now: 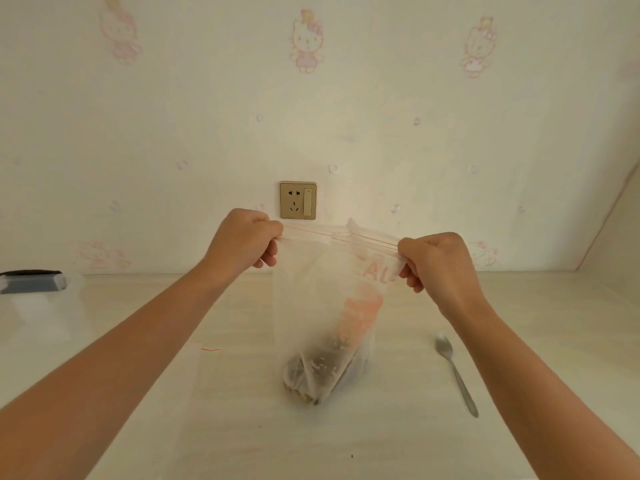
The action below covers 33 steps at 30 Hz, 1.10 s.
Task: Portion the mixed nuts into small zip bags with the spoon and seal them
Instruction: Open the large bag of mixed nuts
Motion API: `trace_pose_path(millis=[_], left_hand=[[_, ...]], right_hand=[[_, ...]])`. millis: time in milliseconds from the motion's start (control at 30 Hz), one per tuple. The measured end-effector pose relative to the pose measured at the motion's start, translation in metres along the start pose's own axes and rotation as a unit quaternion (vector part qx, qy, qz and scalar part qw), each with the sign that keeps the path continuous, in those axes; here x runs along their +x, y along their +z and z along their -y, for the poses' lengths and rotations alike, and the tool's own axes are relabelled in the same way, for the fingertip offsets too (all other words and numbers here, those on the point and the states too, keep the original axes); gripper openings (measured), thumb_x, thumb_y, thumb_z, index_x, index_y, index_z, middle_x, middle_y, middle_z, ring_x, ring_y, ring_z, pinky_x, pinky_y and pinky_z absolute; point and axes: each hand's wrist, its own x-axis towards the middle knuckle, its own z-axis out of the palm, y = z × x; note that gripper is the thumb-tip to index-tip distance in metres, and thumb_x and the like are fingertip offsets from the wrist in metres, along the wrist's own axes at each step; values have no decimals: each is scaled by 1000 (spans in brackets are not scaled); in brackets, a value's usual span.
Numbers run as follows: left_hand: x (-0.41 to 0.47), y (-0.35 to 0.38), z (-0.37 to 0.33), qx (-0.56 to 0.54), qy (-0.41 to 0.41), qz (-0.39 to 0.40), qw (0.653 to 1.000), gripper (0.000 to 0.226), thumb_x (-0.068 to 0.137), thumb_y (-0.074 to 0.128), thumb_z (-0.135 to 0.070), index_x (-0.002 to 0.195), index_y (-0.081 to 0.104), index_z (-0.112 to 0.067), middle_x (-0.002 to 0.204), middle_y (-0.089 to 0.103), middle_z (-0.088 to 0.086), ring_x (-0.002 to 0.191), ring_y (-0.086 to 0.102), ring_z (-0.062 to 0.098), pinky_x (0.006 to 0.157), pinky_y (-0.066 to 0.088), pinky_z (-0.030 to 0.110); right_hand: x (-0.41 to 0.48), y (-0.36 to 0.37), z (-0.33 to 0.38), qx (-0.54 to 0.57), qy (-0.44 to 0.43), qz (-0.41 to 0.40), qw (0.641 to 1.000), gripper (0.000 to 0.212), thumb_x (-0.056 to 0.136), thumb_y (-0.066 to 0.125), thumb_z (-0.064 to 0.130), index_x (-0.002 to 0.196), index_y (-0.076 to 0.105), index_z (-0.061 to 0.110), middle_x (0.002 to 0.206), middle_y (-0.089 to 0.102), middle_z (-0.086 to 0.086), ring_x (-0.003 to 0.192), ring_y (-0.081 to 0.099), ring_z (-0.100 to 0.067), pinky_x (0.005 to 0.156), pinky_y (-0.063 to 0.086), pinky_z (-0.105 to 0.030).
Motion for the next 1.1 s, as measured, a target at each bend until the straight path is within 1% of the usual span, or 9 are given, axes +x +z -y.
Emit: trace_pose_path(millis=[133, 267, 400, 533, 667, 833, 933, 1033, 1100], left_hand=[[0, -6, -14, 25, 71, -33, 997, 13, 80, 53, -17, 86, 63, -22, 63, 75, 1, 52, 73, 20, 45, 53, 29], [-3, 2, -19, 140, 110, -19, 984, 24, 83, 45, -14, 89, 67, -21, 66, 71, 5, 58, 68, 29, 55, 57, 39], [0, 6, -14, 336, 116, 65, 933, 20, 83, 43, -1, 68, 44, -15, 76, 53, 3, 76, 52, 27, 60, 35, 33], [-8, 42, -7, 332, 67, 203, 919, 23, 86, 61, -20, 72, 44, -15, 71, 49, 0, 59, 42, 18, 55, 31, 30], [11, 26, -3, 248, 34, 105, 962, 24, 92, 59, -16, 74, 61, -1, 74, 70, 17, 61, 64, 27, 63, 56, 38], [32, -14, 6, 189, 71, 40, 979, 32, 92, 58, -16, 66, 39, -16, 62, 50, 3, 48, 64, 12, 44, 46, 26], [34, -1, 0, 193, 140, 76, 968, 39, 92, 57, -17, 65, 30, -21, 60, 35, -5, 46, 45, 14, 43, 34, 25], [34, 15, -10, 196, 198, 135, 951, 43, 92, 62, -19, 65, 29, -22, 62, 33, -8, 52, 30, 11, 52, 27, 31], [32, 23, -17, 204, 219, 142, 944, 41, 92, 67, -24, 68, 33, -22, 65, 38, -8, 53, 31, 9, 53, 29, 29]], right_hand=[[9, -9, 0, -55, -24, -28, 998, 18, 71, 61, 19, 74, 59, 1, 58, 60, -9, 44, 57, -11, 42, 41, -22], [21, -10, -10, -183, 33, 87, 979, 31, 82, 67, 10, 107, 54, 23, 88, 66, -1, 56, 63, -16, 44, 44, -23], [27, -3, -17, -264, 47, 187, 945, 16, 79, 63, 3, 71, 53, 14, 69, 60, -3, 65, 55, -23, 58, 40, -31], [25, 21, -8, -264, 68, 279, 921, 21, 85, 67, 18, 67, 56, 13, 59, 63, -3, 46, 52, -11, 46, 38, -21], [28, 14, -5, -204, 86, 194, 956, 36, 92, 58, 25, 68, 68, 0, 53, 68, -7, 43, 55, -16, 46, 36, -25], [25, -20, -3, -251, 110, 258, 927, 35, 87, 58, 20, 57, 65, 4, 64, 73, -13, 47, 57, -16, 48, 39, -26], [20, -15, 2, -338, 80, 314, 884, 24, 85, 68, 28, 94, 73, 7, 82, 77, -4, 61, 69, -14, 48, 46, -21], [26, 1, 10, -332, -18, 213, 919, 66, 80, 80, 47, 136, 50, 29, 114, 59, 8, 94, 64, -18, 71, 47, -27], [34, 17, 12, -285, -52, 165, 943, 51, 84, 78, 40, 129, 57, 30, 104, 62, 9, 87, 63, -13, 72, 45, -29]])
